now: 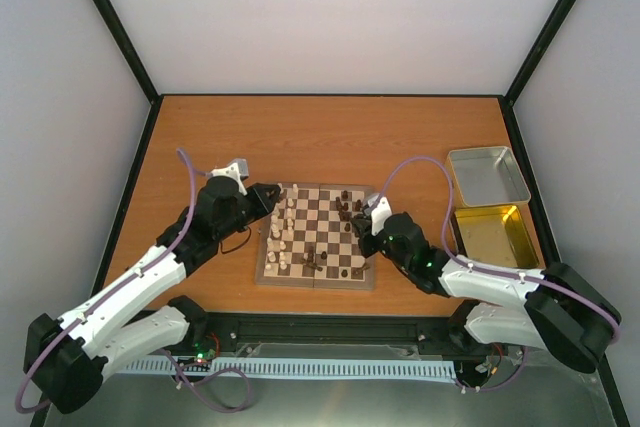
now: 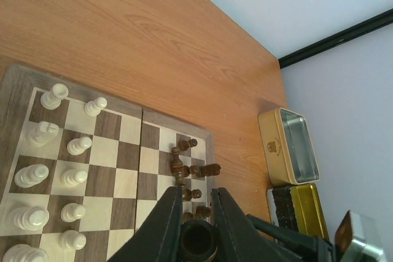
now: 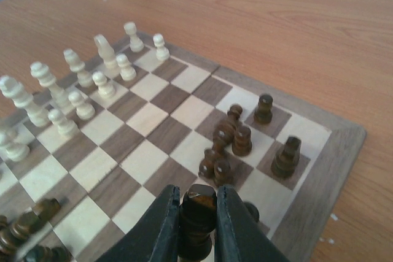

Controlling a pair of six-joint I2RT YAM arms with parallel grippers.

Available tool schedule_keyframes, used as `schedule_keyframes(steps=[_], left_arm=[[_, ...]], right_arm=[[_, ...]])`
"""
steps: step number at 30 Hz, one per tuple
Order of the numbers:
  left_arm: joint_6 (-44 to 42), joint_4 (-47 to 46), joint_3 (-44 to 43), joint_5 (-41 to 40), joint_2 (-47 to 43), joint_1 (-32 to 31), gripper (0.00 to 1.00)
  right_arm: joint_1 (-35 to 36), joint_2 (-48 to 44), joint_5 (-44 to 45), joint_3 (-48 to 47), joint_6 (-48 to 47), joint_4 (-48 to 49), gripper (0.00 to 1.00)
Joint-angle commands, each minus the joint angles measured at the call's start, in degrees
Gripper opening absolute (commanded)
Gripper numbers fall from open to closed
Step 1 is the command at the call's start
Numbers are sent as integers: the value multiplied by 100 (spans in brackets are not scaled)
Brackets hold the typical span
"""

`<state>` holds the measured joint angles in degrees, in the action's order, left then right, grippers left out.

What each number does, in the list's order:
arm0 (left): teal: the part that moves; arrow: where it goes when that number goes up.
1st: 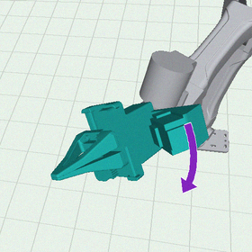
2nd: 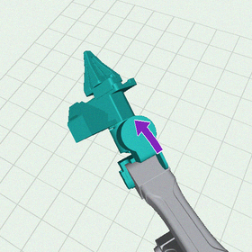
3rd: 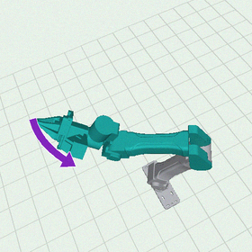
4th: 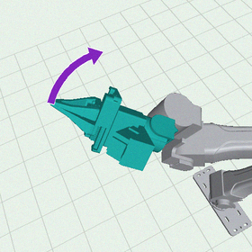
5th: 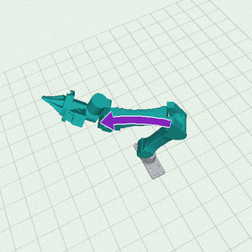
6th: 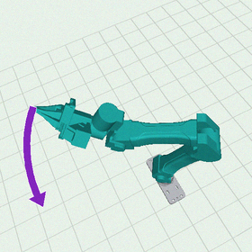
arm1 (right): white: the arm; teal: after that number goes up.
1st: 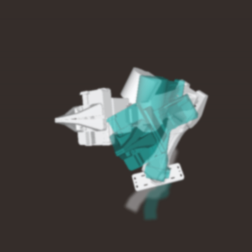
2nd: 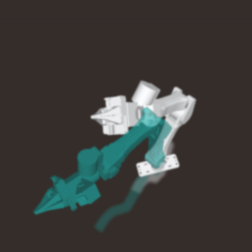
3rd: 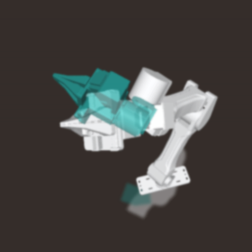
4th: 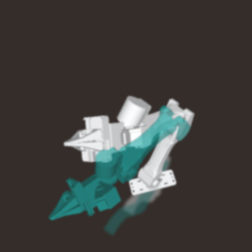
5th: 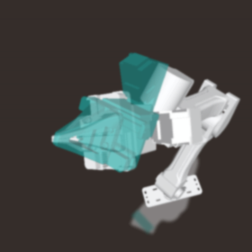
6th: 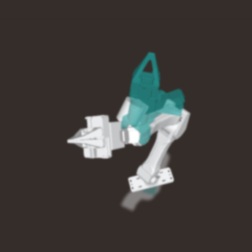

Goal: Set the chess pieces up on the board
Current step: Place the chess piece on the chessboard.

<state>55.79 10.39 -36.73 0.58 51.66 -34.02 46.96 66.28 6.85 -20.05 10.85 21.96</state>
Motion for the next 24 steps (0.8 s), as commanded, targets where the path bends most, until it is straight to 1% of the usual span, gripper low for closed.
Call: schedule_keyframes(steps=[1, 7, 9, 16, 21, 24], left_arm=[[-253, -40, -304, -84, 6, 79, 1], [-254, 7, -297, -133, -66, 89, 1], [-203, 20, -275, -160, -81, 93, 1], [-59, -1, -182, -220, -153, 97, 1], [-90, -10, -226, -229, -58, 105, 1], [-108, -24, -247, -246, -23, 107, 1]], right_arm=[[24, 65, 134, 392, -163, 603, 10], [23, 313, -31, 801, -433, 1473, 10], [24, 420, -231, 868, -491, 1752, 11], [24, 589, -323, 908, -532, 1971, 13], [23, 608, -296, 961, -435, 1961, 21], [24, 655, -292, 950, -385, 1895, 23]])
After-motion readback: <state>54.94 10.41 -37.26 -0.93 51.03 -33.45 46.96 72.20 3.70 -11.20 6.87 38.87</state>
